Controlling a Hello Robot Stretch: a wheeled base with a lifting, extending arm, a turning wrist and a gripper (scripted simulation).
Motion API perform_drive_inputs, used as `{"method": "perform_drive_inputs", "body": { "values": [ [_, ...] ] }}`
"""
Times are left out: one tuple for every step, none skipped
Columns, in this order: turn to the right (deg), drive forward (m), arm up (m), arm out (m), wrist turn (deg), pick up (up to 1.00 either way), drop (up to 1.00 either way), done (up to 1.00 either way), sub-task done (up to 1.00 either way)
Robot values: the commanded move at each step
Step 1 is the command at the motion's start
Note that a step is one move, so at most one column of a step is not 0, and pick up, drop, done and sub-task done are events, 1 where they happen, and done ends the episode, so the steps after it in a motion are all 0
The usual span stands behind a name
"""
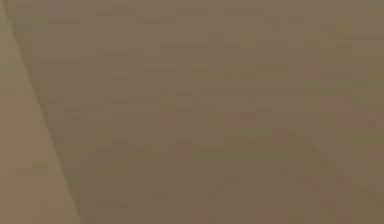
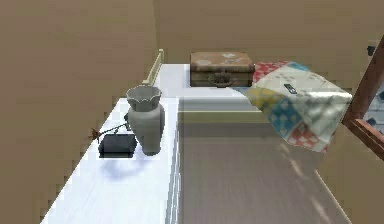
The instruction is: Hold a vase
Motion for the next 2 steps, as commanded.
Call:
{"method": "perform_drive_inputs", "body": {
  "values": [
    [0.0,0.0,0.38,0.0,0.0,0.0,0.0,0.0,0.0],
    [0.0,0.0,0.0,0.36,0.0,0.0,0.0,0.0,0.0]
  ]
}}
